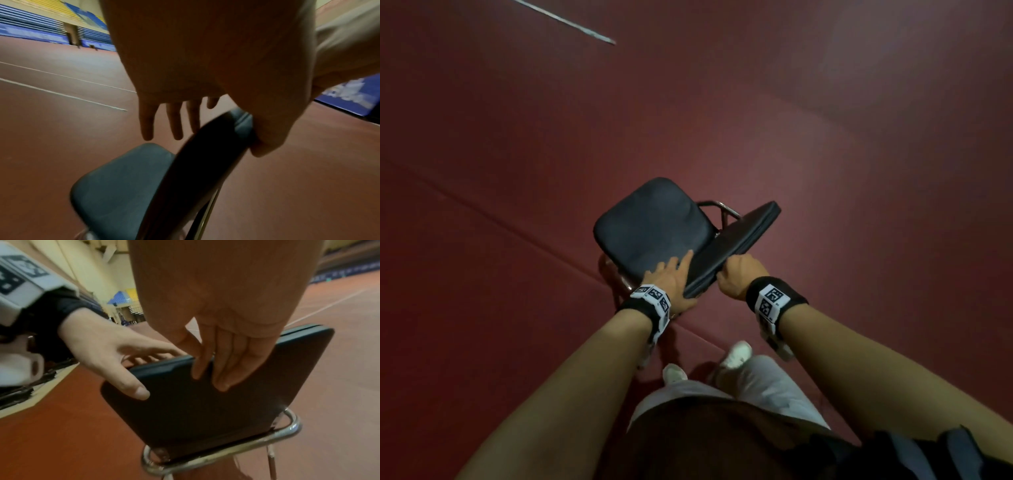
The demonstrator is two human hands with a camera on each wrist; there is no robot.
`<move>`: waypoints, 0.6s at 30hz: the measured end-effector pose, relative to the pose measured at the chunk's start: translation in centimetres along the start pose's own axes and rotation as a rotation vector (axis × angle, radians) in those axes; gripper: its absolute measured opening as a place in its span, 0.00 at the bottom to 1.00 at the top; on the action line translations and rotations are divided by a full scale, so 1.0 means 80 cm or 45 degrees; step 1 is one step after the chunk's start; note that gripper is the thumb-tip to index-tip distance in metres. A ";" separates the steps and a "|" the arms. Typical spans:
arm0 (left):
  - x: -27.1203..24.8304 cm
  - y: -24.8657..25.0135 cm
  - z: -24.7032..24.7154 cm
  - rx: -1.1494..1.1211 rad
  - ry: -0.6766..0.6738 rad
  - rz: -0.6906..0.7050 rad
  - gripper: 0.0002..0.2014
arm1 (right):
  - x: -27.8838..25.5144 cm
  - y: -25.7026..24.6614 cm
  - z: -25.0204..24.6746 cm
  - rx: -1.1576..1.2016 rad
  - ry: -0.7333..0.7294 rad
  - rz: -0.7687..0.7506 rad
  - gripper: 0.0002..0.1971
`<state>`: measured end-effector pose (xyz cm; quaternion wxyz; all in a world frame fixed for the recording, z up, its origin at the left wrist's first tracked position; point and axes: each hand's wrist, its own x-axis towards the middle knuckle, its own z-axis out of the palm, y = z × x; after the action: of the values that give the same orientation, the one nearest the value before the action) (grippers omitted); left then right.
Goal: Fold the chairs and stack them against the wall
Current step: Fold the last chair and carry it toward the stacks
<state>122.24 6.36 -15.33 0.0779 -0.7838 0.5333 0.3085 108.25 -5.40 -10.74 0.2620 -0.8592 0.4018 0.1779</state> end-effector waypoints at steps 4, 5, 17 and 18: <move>0.048 -0.011 -0.036 -0.027 0.094 0.167 0.39 | 0.033 -0.017 -0.017 0.102 0.110 -0.092 0.12; 0.061 -0.022 -0.051 -0.068 0.089 0.153 0.36 | 0.048 -0.023 -0.018 0.181 0.145 -0.136 0.10; 0.198 -0.244 -0.179 -0.318 -0.067 -0.425 0.37 | 0.193 -0.047 0.109 0.382 -0.303 0.522 0.25; 0.209 -0.252 -0.183 -0.330 -0.081 -0.419 0.37 | 0.194 -0.042 0.117 0.384 -0.311 0.606 0.25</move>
<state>149.94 -4.95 -17.29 0.0426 -0.8537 0.3514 0.3821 119.47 -7.28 -25.23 0.3838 -0.6646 0.5794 0.2745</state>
